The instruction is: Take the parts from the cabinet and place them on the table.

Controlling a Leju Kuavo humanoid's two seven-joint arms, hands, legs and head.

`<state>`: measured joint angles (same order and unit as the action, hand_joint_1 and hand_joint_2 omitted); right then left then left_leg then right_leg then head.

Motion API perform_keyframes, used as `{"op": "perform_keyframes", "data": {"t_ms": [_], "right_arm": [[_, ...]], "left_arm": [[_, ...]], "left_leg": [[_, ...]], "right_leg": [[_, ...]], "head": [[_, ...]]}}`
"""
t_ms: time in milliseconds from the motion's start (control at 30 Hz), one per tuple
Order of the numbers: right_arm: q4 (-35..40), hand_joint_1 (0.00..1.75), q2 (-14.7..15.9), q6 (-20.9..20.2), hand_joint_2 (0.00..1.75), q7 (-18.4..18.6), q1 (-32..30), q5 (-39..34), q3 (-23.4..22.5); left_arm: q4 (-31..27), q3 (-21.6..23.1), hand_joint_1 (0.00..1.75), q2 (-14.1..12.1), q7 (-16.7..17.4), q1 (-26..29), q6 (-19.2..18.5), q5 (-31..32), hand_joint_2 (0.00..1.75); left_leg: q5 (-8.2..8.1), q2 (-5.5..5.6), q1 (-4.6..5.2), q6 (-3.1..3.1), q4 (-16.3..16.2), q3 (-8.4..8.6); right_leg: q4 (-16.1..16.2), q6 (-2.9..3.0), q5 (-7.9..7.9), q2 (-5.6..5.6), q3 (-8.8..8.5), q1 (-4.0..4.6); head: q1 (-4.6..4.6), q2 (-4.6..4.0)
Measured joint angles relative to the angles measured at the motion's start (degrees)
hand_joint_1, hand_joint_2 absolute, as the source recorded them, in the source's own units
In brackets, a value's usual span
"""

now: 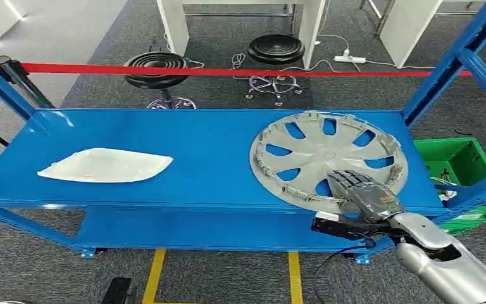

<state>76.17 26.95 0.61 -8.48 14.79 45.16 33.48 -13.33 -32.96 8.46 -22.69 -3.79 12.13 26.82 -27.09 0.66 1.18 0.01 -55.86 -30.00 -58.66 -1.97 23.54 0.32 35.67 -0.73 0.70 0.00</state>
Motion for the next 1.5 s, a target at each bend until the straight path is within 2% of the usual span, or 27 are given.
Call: {"op": "perform_keyframes", "data": {"t_ms": [333, 367, 400, 767, 800, 833, 867, 900, 1500], "right_arm": [[-0.2, 0.03, -0.2, 0.0, 1.75, 0.0, 0.1, 0.0, 0.0], [-0.3, 0.16, -0.2, 0.0, 1.75, 0.0, 0.1, 0.0, 0.0], [-0.4, 0.49, -0.2, 0.0, 1.75, 0.0, 0.1, -0.1, 0.0], [-0.6, 0.49, -0.3, 0.0, 1.75, -0.1, 0.1, -0.1, 0.0], [-0.6, 1.20, -0.3, 0.0, 1.75, -0.1, 0.1, -0.1, 0.0], [-0.6, 1.50, -0.3, 0.0, 1.75, -0.1, 0.1, -0.1, 0.0], [-0.6, 1.54, -0.3, 0.0, 1.75, -0.1, 0.1, -0.1, 0.0], [-0.7, 1.75, -0.3, 0.0, 1.75, -0.1, 0.1, -0.1, 0.0], [0.2, 1.75, -0.2, 0.3, 1.75, -0.8, 0.1, 0.5, 0.1]], "left_arm": [[0.0, 0.0, 0.00, 0.0, 0.0, 0.0, 0.0, 0.0, 0.00], [0.0, 0.0, 0.00, 0.0, 0.0, 0.0, 0.0, 0.0, 0.00], [0.0, 0.0, 0.00, 0.0, 0.0, 0.0, 0.0, 0.0, 0.00], [0.0, 0.0, 0.00, 0.0, 0.0, 0.0, -0.1, 0.0, 0.00], [0.0, 0.0, 0.00, 0.0, 0.0, 0.0, -0.1, 0.0, 0.00], [0.0, 0.0, 0.00, 0.0, 0.0, 0.0, -0.1, 0.0, 0.00], [0.0, 0.0, 0.00, 0.0, 0.0, 0.0, -0.1, 0.0, 0.00], [0.0, 0.0, 0.00, 0.0, 0.0, 0.0, -0.1, 0.0, 0.00], [0.0, -0.1, 0.00, 0.0, 0.0, 0.0, -0.3, -0.4, 0.00]], "left_leg": [[0.00, 0.00, 0.00, 0.00, 0.0, 0.00], [0.00, 0.00, 0.00, 0.00, 0.0, 0.00], [0.00, 0.00, 0.00, 0.00, 0.0, 0.00], [0.00, 0.00, 0.00, 0.00, 0.0, 0.00], [0.00, 0.00, 0.00, 0.00, 0.0, 0.00], [0.00, 0.00, 0.00, 0.00, 0.0, 0.00], [0.00, 0.00, 0.00, 0.00, 0.0, 0.00], [0.00, 0.00, 0.00, 0.00, 0.0, 0.00], [0.10, -0.02, 0.01, 0.02, 0.0, 0.04]], "right_leg": [[0.0, 0.00, 0.00, 0.00, 0.00, 0.00], [0.0, 0.00, 0.00, 0.00, 0.00, 0.00], [0.0, 0.00, 0.00, 0.00, 0.00, 0.00], [0.0, 0.00, 0.00, 0.00, 0.00, 0.00], [0.0, 0.00, 0.00, 0.00, 0.00, 0.00], [0.0, 0.00, 0.00, 0.00, 0.00, 0.00], [0.0, 0.00, 0.00, 0.00, 0.00, 0.00], [0.0, 0.00, 0.00, 0.00, 0.01, 0.00], [0.0, -0.02, -0.16, 0.04, -0.05, 0.00]], "head": [[0.00, 0.00], [0.00, 0.00], [0.00, 0.00], [0.00, 0.00], [0.00, 0.00], [0.00, 0.00], [0.00, 0.00], [0.00, 0.00], [-0.02, 0.00]]}}
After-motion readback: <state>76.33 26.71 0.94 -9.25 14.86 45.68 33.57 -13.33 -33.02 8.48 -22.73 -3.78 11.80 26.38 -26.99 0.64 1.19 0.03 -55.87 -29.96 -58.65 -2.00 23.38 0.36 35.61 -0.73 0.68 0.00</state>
